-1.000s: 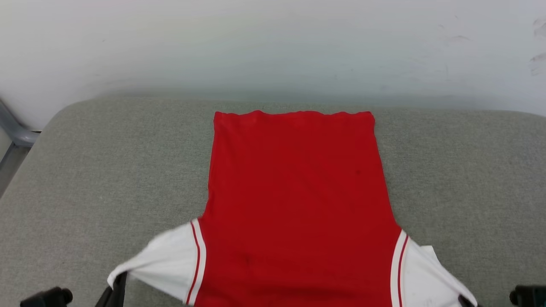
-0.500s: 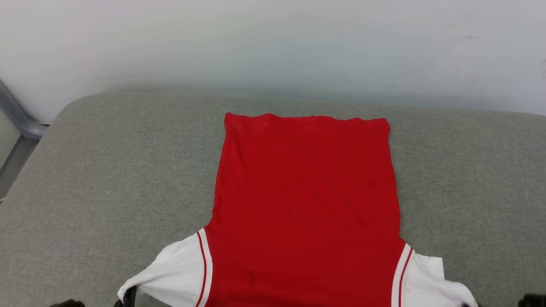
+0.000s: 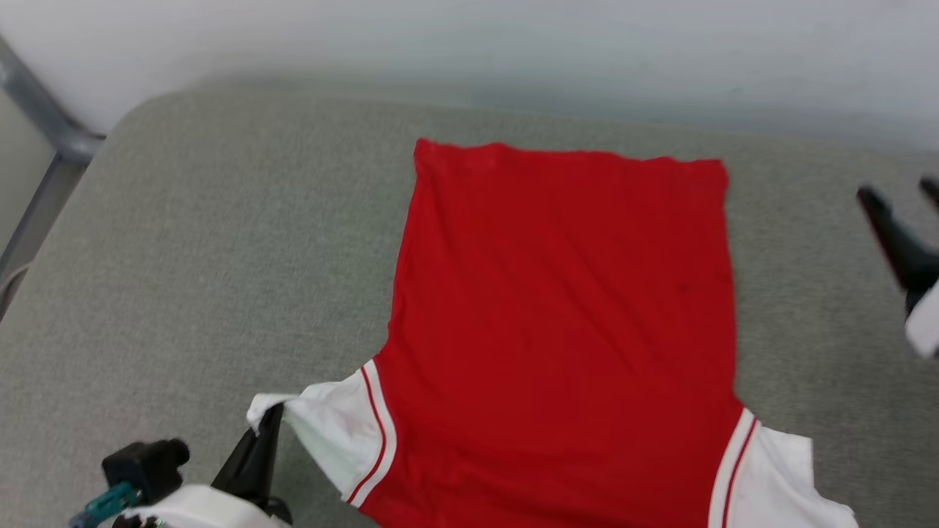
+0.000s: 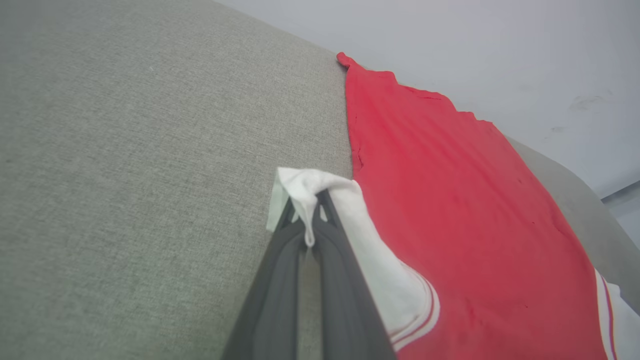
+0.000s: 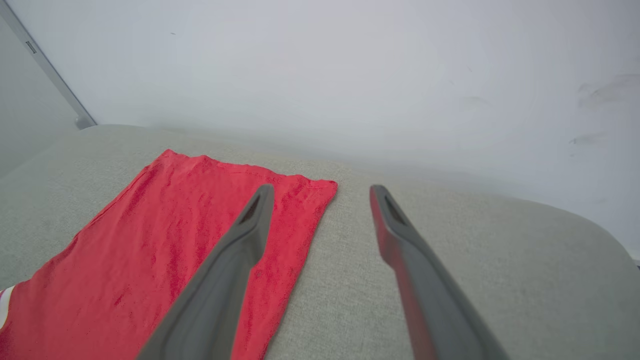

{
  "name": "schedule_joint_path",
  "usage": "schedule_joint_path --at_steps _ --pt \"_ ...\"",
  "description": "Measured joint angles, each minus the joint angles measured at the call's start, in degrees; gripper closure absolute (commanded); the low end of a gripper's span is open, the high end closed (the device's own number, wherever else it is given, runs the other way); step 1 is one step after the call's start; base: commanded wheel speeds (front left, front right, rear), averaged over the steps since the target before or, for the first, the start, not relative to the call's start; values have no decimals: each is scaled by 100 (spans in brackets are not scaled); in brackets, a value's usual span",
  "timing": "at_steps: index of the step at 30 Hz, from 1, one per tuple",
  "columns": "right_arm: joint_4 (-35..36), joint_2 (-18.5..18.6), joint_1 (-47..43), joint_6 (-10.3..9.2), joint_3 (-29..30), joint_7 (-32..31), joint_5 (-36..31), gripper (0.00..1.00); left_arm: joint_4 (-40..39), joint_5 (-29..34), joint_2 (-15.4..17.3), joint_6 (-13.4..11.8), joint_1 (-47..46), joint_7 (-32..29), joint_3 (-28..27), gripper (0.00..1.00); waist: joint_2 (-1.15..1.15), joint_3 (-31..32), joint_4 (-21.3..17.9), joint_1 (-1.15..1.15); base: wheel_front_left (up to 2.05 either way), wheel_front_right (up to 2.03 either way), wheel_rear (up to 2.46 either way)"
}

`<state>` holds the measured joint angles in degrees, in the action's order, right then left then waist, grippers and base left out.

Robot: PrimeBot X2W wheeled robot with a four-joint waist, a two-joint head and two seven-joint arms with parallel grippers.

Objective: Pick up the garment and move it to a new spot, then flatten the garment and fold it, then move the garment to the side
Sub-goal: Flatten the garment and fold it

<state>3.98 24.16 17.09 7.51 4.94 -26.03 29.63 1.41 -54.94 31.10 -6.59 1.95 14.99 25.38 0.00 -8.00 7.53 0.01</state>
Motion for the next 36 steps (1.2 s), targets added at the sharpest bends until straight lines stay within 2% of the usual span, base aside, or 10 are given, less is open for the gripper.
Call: schedule_joint_path --at_steps 3,9,14,18,26,34,35,36 --pt "-233 279 906 0 -191 -673 -176 0 -15 123 -134 89 -298 0 55 100 0 -294 162 0 0 0 0" --pt "-1068 532 2438 0 -601 -2080 -557 0 32 346 -456 285 -688 0 53 100 0 -901 512 1 0 0 0" --pt "-1898 634 3268 0 -826 -3284 -745 0 100 554 -760 482 -926 0 7 100 0 -1387 790 1 0 0 0" --pt "-2274 717 3826 0 -925 -3941 -932 0 172 700 -980 662 -1109 1 -41 100 0 -1759 984 1 0 0 0" --pt "-2700 658 4300 0 -993 -4392 -1477 0 299 892 -1401 973 -1385 7 -181 100 0 -2415 1287 1 0 0 0" --pt "-2741 831 4178 -1 -1104 -4567 -1449 0 495 1090 -1633 1166 -1541 10 -302 100 0 -2779 1445 -2 0 0 0" --pt "-2720 854 4161 -1 -1110 -4534 -1444 83 521 1094 -1650 1177 -1546 10 -315 100 0 -2776 1442 -2 0 0 0" --pt "-2718 854 4149 -1 -1078 -4474 -1421 100 543 1107 -1662 1204 -1547 10 -331 100 0 -2767 1432 -2 0 0 0"
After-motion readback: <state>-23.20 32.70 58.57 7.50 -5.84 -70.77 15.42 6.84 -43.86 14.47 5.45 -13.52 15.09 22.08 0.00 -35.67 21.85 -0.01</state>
